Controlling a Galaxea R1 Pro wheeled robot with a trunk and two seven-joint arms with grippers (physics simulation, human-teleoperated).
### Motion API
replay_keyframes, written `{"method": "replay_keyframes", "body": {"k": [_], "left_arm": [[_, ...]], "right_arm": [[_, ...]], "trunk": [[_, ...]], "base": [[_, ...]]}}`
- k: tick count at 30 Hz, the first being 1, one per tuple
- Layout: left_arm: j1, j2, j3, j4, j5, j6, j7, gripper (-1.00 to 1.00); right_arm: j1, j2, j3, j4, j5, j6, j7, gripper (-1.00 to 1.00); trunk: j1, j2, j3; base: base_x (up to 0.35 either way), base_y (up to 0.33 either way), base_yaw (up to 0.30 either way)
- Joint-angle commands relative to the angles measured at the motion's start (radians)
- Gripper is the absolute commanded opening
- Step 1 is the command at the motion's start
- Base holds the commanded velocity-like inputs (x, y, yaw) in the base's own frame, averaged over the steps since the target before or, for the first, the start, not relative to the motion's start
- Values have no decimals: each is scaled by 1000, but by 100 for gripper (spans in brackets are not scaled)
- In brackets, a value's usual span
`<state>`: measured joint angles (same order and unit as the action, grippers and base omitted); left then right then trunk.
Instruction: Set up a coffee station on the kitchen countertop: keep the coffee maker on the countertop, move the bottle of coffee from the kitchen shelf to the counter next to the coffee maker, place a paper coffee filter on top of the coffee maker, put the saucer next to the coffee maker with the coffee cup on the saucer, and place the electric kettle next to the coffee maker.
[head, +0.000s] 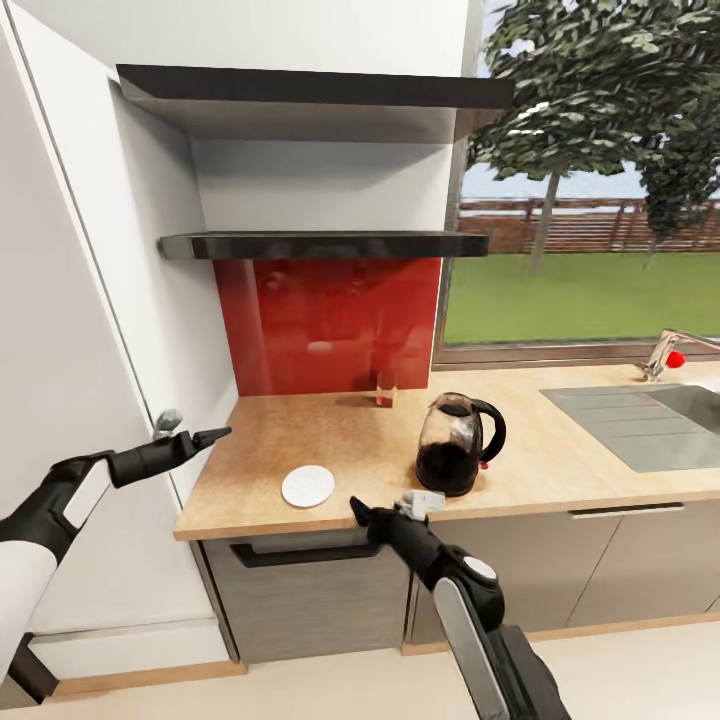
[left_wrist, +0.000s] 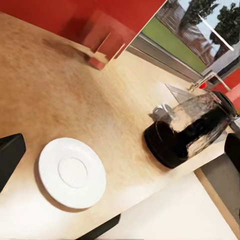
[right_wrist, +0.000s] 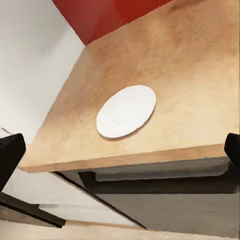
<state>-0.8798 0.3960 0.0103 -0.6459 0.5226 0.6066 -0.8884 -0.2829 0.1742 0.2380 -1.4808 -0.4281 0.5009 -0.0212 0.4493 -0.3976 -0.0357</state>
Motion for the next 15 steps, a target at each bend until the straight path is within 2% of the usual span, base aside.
{"method": "replay_keyframes", "body": {"k": [1,2,3,4,5,9,12,15], "left_arm": [[-1,0,0,0,3,8,6,100],[0,-1,0,0,2,9,21,100],[1,-1,0,0,2,10,29,100],[4,-1,1,0,3,10,44,100],[6,-1,1,-1,4,11,57,100],[12,-3,2,-1,10,10,78,100],[13,-15,2,-1,9,8,79,100],[13,-40,1,-1,4,8,81,100]], "right_arm": [[-3,0,0,-1,-47,12,-21,100],[-5,0,0,-1,-121,23,-51,100],[-5,0,0,-1,-154,27,-63,100],[-7,0,0,-1,-210,33,-82,100],[-7,0,0,-1,-248,37,-99,100],[-8,0,-1,4,-311,42,-134,100],[-9,0,-2,5,-317,42,-137,100],[-9,0,-2,6,-319,42,-138,100]], "trunk": [[1,-2,-2],[1,-2,-2],[1,-2,-2],[1,-2,-2],[1,-2,-2],[1,-2,-2],[1,-2,-2],[1,-2,-2]], "base": [[0,0,0],[0,0,0],[0,0,0],[0,0,0],[0,0,0],[0,0,0],[28,0,0],[216,0,0]]}}
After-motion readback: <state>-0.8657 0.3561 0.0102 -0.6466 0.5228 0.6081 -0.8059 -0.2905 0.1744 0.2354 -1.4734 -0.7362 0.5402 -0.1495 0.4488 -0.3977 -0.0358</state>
